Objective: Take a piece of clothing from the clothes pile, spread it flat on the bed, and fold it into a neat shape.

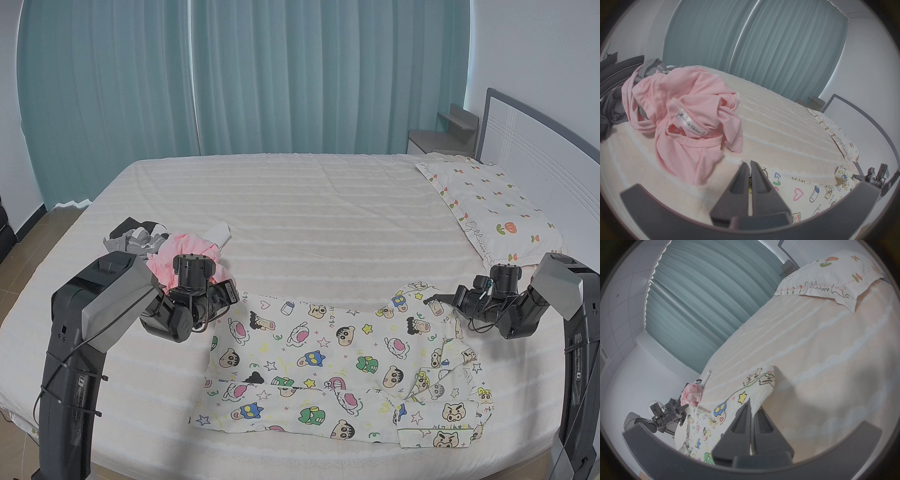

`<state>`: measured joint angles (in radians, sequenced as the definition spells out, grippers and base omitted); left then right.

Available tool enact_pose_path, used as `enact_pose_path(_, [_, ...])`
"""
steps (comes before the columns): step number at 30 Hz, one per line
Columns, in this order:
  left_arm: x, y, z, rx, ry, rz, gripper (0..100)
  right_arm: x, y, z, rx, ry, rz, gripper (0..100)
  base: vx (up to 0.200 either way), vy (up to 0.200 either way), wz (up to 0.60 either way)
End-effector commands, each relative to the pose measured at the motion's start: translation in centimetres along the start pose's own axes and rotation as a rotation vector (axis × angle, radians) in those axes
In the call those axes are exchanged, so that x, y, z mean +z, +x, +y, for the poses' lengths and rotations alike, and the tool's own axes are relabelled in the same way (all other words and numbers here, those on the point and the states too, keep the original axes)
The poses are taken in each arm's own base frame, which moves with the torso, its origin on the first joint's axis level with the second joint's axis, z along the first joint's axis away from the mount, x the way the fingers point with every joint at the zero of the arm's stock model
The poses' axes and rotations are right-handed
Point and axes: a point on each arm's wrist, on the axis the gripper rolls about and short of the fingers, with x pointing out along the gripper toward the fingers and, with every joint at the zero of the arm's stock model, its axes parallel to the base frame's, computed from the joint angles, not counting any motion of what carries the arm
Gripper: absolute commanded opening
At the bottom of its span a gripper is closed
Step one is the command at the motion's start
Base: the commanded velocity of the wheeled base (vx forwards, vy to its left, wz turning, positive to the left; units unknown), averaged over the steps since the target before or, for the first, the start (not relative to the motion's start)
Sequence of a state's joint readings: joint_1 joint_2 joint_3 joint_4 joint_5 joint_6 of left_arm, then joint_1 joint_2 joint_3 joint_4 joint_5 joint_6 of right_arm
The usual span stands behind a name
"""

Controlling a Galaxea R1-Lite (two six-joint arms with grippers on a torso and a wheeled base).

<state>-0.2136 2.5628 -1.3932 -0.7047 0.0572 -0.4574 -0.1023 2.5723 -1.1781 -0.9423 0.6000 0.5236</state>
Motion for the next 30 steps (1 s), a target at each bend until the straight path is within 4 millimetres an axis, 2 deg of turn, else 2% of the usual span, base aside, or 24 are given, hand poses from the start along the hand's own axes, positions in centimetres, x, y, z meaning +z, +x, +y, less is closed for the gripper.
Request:
enact_pose_path(1, [1.0,-0.8,-0.4,-0.008,-0.001,-0.019,0,0.6,-1.0,0.8,0.015,-0.008,-0.017,0,0.000,0.000,0.00])
enact_pose_path(20, [1.7,-2.4,-0.8,-0.011,0.004,-0.020,0,0.7,-3.3,1.8,0.079,-0.012,0.011,0,0.000,0.000,0.00])
enact_pose_path(30, [2.2,-3.6,-0.9,-0.020,0.003,-0.035,0,1.0,-5.4,2.7,0.164,-0.028,0.026,0,0.000,0.000,0.00])
